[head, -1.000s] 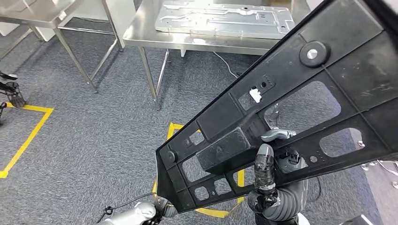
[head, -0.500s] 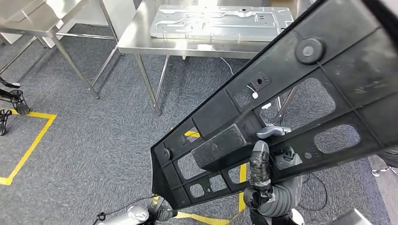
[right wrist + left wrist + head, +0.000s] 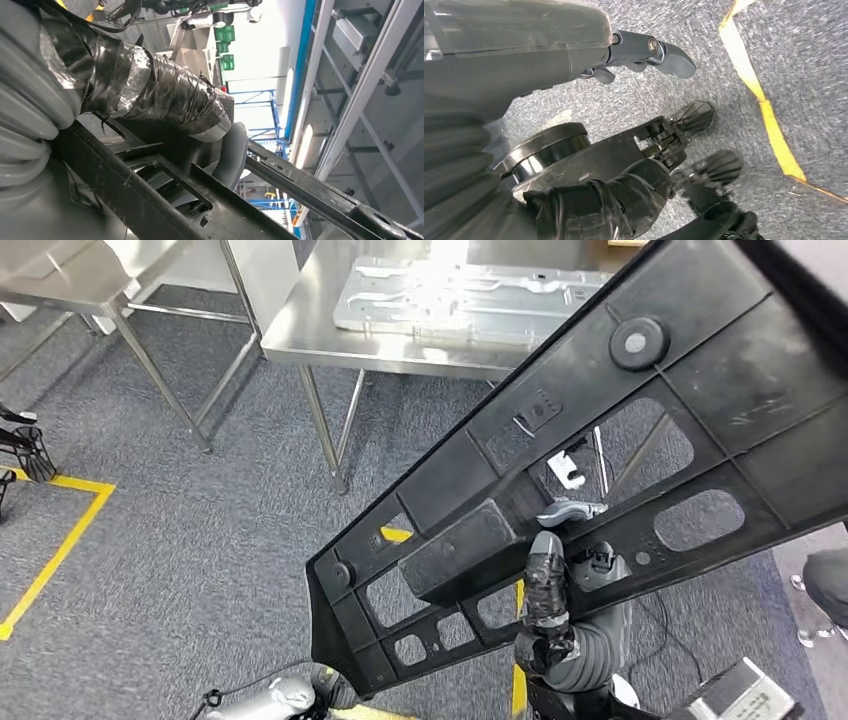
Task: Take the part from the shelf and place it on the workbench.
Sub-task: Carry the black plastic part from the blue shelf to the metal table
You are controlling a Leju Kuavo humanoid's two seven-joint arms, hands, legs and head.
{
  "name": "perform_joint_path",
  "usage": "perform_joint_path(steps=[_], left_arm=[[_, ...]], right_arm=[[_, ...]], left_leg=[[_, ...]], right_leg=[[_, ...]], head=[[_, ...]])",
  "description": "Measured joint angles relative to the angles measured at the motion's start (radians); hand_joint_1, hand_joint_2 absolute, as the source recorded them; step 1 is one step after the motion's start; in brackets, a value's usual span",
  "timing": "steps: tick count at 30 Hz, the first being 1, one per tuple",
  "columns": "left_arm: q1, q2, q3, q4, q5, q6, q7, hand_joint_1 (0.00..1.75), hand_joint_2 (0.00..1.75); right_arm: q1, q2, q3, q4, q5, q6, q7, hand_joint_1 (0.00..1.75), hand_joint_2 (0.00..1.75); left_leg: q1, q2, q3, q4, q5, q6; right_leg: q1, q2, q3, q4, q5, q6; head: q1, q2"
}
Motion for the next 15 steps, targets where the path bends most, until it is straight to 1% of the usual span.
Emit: perform_joint_path(steps=[1,2,3,4,5,7,8,9,10,11,12,13,14,15], left_arm=[[0.0,0.0,0.0,0.0,0.0,0.0,0.0,0.0,1.75],[0.0,-0.001,0.0,0.0,0.0,0.0,0.0,0.0,1.75],[-0.002,-0.001,0.0,0.0,0.0,0.001,0.0,0.0,1.75],[-0.003,-0.001,0.0,0.0,0.0,0.001,0.0,0.0,1.75],[-0.004,-0.001,0.0,0.0,0.0,0.002,0.0,0.0,1.75],[-0.007,-0.001,0.0,0.0,0.002,0.002,0.001,0.0,1.75],[-0.009,-0.001,0.0,0.0,0.003,0.002,0.002,0.0,1.75],[-0.011,-0.001,0.0,0.0,0.003,0.002,0.003,0.0,1.75],[-0.012,-0.001,0.0,0.0,0.003,0.002,0.003,0.0,1.75],[-0.013,-0.002,0.0,0.0,0.003,0.002,0.004,0.0,1.75],[-0.013,-0.002,0.0,0.0,0.003,0.002,0.005,0.0,1.75],[-0.011,-0.002,0.0,0.0,0.003,0.002,0.005,0.0,1.75],[-0.009,-0.002,0.0,0.0,0.003,0.002,0.006,0.0,1.75],[-0.008,-0.002,0.0,0.0,0.003,0.002,0.006,0.0,1.75]], right_arm=[[0.0,0.0,0.0,0.0,-0.002,0.0,-0.001,1.75,1.75],[-0.001,0.0,0.0,0.001,-0.004,0.001,-0.001,1.75,1.75],[-0.002,0.0,0.0,0.002,-0.005,0.002,-0.002,1.75,1.75],[-0.002,0.0,0.0,0.003,-0.006,0.004,-0.002,1.75,1.75],[-0.003,0.0,0.0,0.004,-0.006,0.005,-0.002,1.75,1.75],[-0.005,0.0,0.0,0.004,-0.007,0.007,-0.002,1.75,1.75],[-0.007,0.0,0.001,0.004,-0.007,0.007,-0.002,1.75,1.75],[-0.009,0.0,0.001,0.004,-0.008,0.008,-0.002,1.75,1.75],[-0.011,0.0,0.001,0.004,-0.009,0.009,-0.002,1.75,1.75],[-0.013,0.0,0.001,0.005,-0.011,0.01,-0.002,1.75,1.75],[-0.015,0.0,0.001,0.005,-0.013,0.011,-0.003,1.75,1.75],[-0.015,0.0,0.001,0.006,-0.015,0.011,-0.003,1.75,1.75],[-0.015,0.0,0.001,0.008,-0.016,0.011,-0.003,1.75,1.75],[-0.015,0.0,0.001,0.009,-0.017,0.011,-0.004,1.75,1.75]], left_leg=[[0.001,-0.001,0.014,0.002,-0.012,-0.003],[0.0,-0.001,0.025,0.003,-0.025,-0.009],[-0.001,-0.002,0.032,0.006,-0.037,-0.015],[-0.003,-0.002,0.035,0.007,-0.045,-0.022],[-0.004,-0.001,0.036,0.004,-0.05,-0.028],[-0.003,0.002,0.046,-0.003,-0.057,-0.037],[-0.002,0.003,0.046,0.006,-0.064,-0.042],[-0.001,0.004,0.035,0.036,-0.077,-0.047],[0.001,0.004,0.006,0.088,-0.094,-0.052],[0.002,0.004,-0.035,0.156,-0.114,-0.056],[0.002,0.004,-0.085,0.227,-0.13,-0.058],[0.003,0.004,-0.129,0.278,-0.129,-0.059],[0.003,0.004,-0.159,0.297,-0.109,-0.058],[0.002,0.003,-0.169,0.273,-0.067,-0.055]], right_leg=[[-0.002,-0.001,0.015,-0.066,0.055,0.001],[-0.003,-0.001,0.035,-0.13,0.094,0.001],[-0.003,-0.001,0.056,-0.184,0.115,-0.001],[-0.002,0.0,0.069,-0.215,0.12,-0.005],[0.001,0.002,0.075,-0.221,0.109,-0.012],[0.001,0.005,0.083,-0.229,0.101,-0.026],[0.0,0.006,0.09,-0.233,0.097,-0.033],[-0.001,0.006,0.099,-0.237,0.093,-0.039],[-0.002,0.006,0.109,-0.241,0.088,-0.044],[-0.001,0.006,0.116,-0.243,0.082,-0.049],[0.001,0.008,0.123,-0.244,0.076,-0.051],[0.002,0.011,0.13,-0.244,0.069,-0.053],[0.004,0.015,0.139,-0.244,0.062,-0.053],[0.006,0.021,0.15,-0.244,0.054,-0.053]], head=[[0.001,0.0],[0.002,0.0],[0.004,0.0],[0.005,0.0],[0.005,0.0],[0.003,0.0],[0.001,0.0],[-0.001,0.0],[-0.002,0.0],[-0.004,0.0],[-0.004,0.0],[-0.004,0.0],[-0.004,0.0],[-0.005,0.0]])
